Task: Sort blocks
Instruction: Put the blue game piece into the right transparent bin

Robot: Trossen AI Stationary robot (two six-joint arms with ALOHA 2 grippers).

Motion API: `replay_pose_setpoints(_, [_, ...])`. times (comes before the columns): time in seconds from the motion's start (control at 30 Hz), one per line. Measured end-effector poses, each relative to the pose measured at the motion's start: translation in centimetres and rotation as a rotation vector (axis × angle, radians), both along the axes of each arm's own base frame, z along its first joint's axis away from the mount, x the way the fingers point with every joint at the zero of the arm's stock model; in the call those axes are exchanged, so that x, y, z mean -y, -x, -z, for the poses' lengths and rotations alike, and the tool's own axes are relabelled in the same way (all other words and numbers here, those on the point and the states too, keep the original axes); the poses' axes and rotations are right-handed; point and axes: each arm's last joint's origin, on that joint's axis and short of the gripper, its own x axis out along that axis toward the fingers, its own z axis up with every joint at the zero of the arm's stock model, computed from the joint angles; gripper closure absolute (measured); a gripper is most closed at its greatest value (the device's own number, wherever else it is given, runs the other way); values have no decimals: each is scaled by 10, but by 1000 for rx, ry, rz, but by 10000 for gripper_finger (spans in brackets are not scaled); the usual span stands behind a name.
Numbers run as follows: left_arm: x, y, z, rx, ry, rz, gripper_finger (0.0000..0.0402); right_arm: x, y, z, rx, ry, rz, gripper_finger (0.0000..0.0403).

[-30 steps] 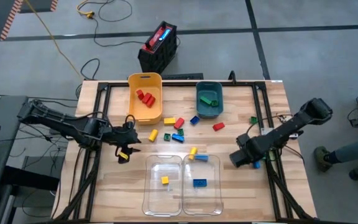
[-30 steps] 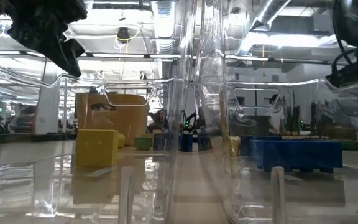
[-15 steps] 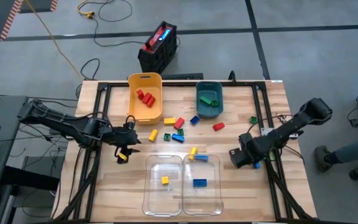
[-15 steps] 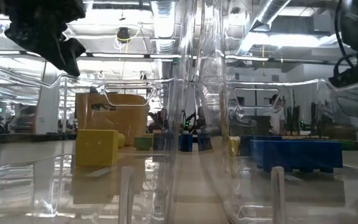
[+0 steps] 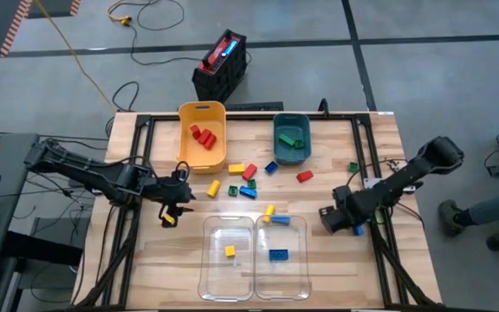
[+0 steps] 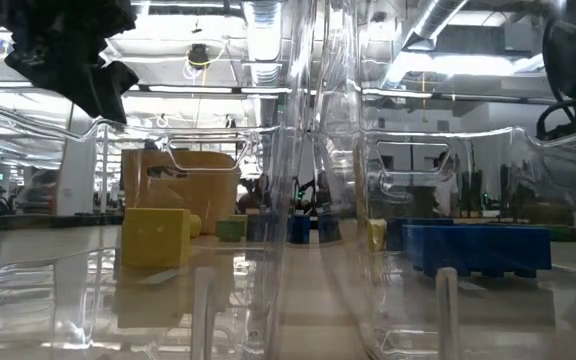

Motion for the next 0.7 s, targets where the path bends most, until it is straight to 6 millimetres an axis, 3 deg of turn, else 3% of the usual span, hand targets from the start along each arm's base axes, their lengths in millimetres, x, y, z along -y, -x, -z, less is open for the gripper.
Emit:
replay_pose_setpoints(0.37, [0,0,0,-2,22,-27,224,5,-1,1,-23,9,-38,154])
replay_pose_setpoints(0.7, [0,0,0,-2,25,-29,224,3,-2,-2,-33,17,-130,259])
